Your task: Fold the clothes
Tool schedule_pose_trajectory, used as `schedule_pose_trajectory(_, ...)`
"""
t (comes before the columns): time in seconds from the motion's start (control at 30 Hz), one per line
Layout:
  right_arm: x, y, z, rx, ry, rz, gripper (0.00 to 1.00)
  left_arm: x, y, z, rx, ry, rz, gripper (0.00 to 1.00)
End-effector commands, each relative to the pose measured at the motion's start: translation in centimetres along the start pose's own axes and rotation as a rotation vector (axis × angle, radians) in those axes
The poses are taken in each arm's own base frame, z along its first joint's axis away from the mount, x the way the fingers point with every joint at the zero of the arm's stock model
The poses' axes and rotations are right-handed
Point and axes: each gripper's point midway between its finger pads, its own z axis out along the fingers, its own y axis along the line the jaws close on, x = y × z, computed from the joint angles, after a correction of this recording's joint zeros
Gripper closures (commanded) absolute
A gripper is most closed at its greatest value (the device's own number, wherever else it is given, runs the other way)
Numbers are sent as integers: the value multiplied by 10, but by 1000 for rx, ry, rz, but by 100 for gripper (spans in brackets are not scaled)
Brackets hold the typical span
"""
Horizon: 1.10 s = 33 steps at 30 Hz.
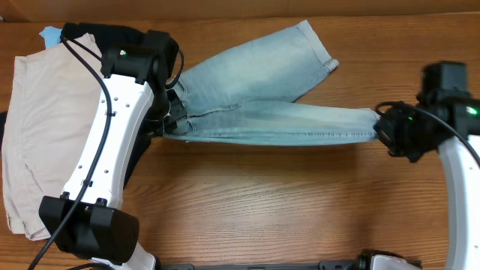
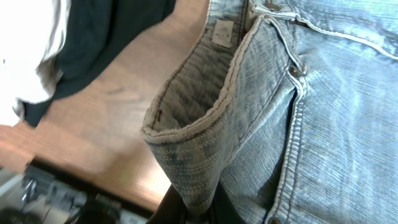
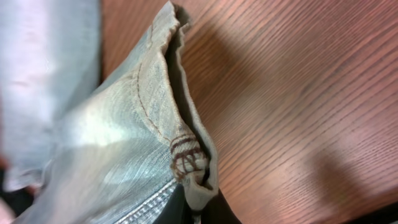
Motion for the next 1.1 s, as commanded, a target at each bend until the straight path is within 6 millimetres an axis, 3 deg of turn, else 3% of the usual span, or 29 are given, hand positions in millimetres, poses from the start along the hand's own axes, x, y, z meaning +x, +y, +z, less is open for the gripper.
schedule_pose_trajectory(0.0,-20,-35,-27,79,-120,-45,96,-16,44,-16,-154,-105,0,96)
schedule_pose_trajectory(0.13,-3,-57,-38,114,-84,-15,96,-3,29,-15,-68,-38,72,96)
schedule_pose_trajectory(0.3,7,-69,-51,120,-95,-21,96,3,23,-18,-60,-48,114,96)
schedule_pose_trajectory(0.5,-16,-57,-43,91,-139,-46,96,-3,32,-17,-128,-100,7,96)
schedule_pose_trajectory(0.7,-57,-23,0,3,-104,-130,96,-13,32,6,-159,-136,-80,96)
schedule_pose_trajectory(0.8,-76,2,37,-32,-73,-178,96,-21,27,30,-159,-169,-124,96)
schedule_pose_trajectory(0.93,-92,43,77,-78,-98,-272,96,-34,22,54,-154,-227,-169,96)
schedule_pose_trajectory(0.97,-97,66,95,-107,-120,-321,96,-40,21,62,-151,-260,-195,96)
schedule_pose_trajectory(1.07,-105,91,116,-127,-168,-340,96,-49,20,66,-149,-310,-226,96)
